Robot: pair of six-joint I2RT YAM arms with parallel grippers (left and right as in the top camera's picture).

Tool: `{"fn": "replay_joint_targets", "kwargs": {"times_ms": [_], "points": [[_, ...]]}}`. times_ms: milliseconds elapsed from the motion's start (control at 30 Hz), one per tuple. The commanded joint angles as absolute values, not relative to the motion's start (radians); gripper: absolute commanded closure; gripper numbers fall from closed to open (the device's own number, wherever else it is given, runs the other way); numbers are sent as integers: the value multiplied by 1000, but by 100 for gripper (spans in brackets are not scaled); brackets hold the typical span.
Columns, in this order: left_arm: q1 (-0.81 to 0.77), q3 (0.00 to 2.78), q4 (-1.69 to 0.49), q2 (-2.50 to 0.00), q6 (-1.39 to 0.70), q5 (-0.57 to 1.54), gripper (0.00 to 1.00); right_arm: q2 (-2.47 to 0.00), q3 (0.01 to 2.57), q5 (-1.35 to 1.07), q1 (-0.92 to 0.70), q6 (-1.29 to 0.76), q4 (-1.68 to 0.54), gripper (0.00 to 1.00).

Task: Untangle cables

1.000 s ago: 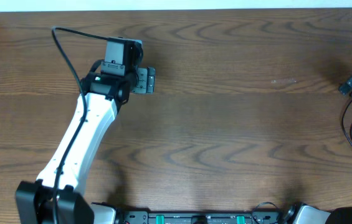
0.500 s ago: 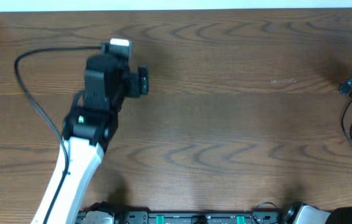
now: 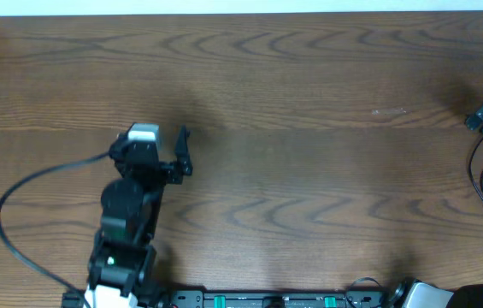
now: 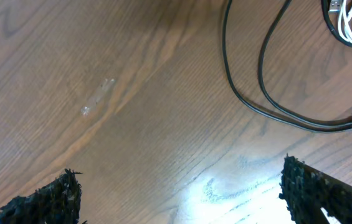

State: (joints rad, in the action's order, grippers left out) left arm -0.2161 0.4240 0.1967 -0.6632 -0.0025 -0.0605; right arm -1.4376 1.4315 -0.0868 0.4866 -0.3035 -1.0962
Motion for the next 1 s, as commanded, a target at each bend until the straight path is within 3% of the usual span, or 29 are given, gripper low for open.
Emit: {"fn": "replay_joint_targets", "kwargs": {"times_ms": [0,200,600,967], "points": [[-211,279,385,-562,3,-84,12,-1433,1445,-88,481,-307,-1097,1],[-212,14,737,-426,3,-85,12,-1433,1445,-88,481,-307,-1097,1],[-211,4,334,-57,7,-170,12,-1433,1445,-88,481,-307,-1097,1],[-212,4,56,-1,7,-170,12,-1433,1445,-88,481,-307,-1097,1]]}}
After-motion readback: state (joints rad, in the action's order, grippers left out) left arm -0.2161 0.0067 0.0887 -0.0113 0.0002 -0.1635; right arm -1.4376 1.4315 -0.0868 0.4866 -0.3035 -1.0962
